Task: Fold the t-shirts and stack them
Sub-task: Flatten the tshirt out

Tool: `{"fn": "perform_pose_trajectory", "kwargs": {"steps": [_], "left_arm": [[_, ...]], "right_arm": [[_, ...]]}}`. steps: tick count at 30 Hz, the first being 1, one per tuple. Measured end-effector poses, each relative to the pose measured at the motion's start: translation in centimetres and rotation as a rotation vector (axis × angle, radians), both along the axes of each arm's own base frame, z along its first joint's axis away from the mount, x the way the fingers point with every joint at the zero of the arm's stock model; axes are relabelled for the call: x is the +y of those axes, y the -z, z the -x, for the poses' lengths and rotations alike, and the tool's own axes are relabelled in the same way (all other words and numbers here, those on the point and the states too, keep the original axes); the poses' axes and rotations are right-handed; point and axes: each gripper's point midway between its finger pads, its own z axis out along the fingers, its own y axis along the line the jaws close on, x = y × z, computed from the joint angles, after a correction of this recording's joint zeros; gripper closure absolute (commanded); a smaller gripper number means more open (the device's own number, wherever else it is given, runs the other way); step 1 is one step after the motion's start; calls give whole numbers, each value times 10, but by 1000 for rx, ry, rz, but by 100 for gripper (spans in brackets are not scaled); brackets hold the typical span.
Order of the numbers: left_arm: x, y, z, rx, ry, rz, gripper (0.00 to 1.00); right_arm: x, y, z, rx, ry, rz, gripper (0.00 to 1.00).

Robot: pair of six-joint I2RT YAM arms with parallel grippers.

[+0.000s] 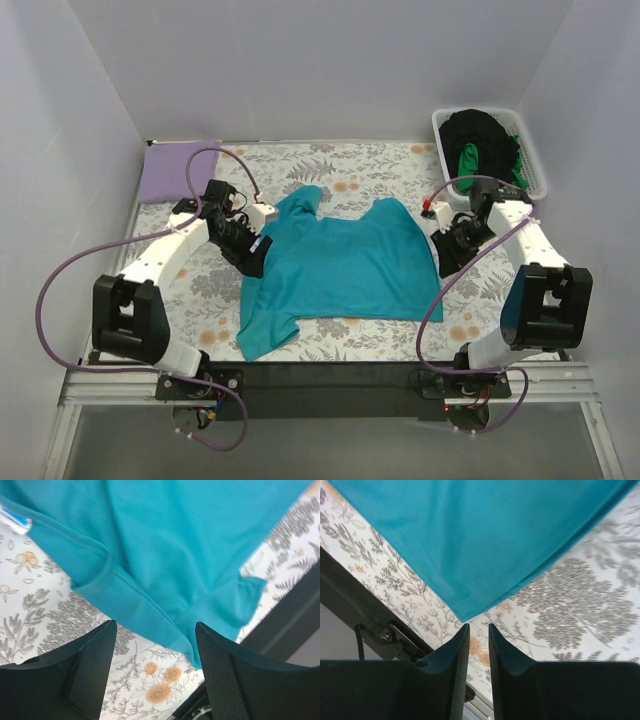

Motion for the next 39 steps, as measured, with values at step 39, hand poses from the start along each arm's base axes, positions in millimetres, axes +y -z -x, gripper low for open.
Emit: {"fn": "perform_pose_trajectory", "kwargs": {"steps": [39], "left_arm": [[16, -9, -81, -6, -135, 10, 34]], "right_arm": [[24, 6, -89, -173, -18, 88, 60]]}}
